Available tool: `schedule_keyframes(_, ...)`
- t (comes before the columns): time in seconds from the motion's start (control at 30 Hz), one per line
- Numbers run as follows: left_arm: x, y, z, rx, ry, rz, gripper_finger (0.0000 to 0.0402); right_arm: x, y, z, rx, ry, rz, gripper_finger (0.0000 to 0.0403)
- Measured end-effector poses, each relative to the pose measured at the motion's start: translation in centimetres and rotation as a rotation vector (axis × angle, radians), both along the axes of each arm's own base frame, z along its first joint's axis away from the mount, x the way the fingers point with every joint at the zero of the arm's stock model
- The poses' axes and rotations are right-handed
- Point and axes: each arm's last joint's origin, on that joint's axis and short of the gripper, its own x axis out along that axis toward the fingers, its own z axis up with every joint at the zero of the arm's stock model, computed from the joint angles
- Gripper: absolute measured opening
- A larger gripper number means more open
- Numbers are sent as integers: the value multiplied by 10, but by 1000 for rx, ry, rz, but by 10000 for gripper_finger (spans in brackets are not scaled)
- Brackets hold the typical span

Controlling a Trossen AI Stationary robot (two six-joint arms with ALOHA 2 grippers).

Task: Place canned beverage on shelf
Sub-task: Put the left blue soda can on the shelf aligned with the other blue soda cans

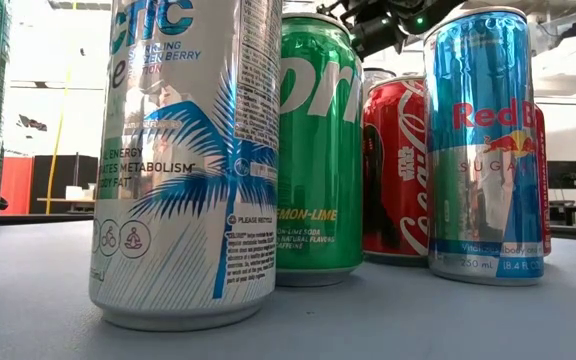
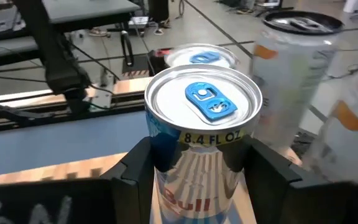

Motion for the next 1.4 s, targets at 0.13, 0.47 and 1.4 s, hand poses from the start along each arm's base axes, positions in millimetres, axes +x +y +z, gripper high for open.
schedule_keyframes(0.13,0,0,0,9,7,-13,250,-4,-9,1,-26,-12,-1,189)
schedule_keyframes(0.47,0,0,0,10,7,-14,250,3,4,2,-15,-25,40,191)
schedule_keyframes(1.4,0,0,0,11,11,-17,250,15,61,8,-83,65,-186,186)
